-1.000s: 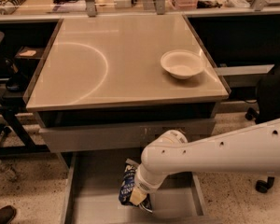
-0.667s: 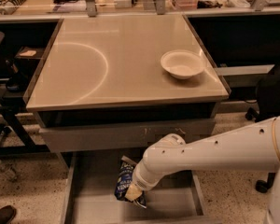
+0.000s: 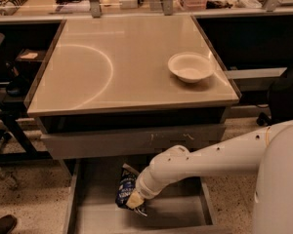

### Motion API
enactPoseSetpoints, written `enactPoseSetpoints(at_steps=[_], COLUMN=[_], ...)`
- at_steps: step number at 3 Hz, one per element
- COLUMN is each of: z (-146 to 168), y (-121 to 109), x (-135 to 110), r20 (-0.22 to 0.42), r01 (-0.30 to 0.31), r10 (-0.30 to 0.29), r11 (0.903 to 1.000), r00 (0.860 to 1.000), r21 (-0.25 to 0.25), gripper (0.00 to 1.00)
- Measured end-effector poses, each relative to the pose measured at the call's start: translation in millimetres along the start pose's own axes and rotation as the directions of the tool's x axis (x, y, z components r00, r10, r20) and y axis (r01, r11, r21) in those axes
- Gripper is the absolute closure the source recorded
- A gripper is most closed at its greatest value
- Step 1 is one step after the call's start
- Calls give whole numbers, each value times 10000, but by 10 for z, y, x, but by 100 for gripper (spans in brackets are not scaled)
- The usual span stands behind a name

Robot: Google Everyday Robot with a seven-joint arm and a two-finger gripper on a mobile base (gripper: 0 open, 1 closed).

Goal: Place blue chip bag into middle drawer

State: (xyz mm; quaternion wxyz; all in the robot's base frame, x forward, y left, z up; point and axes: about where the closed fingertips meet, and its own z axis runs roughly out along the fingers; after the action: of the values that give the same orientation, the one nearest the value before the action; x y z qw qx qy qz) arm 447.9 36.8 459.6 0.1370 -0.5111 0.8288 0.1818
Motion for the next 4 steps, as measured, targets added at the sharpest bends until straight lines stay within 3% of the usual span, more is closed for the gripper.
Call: enactPoseSetpoints(at_steps=[2, 3, 4], z=[332, 413, 413], y=[-58, -74, -73], x=[25, 61, 61], r20=[-79, -153, -155], r01=[-154, -683, -689], r10=[150, 674, 680], r11=[9982, 9955, 9954], r00=[9999, 9976, 9976], r21=[-584, -662, -664], gripper=[100, 100, 81])
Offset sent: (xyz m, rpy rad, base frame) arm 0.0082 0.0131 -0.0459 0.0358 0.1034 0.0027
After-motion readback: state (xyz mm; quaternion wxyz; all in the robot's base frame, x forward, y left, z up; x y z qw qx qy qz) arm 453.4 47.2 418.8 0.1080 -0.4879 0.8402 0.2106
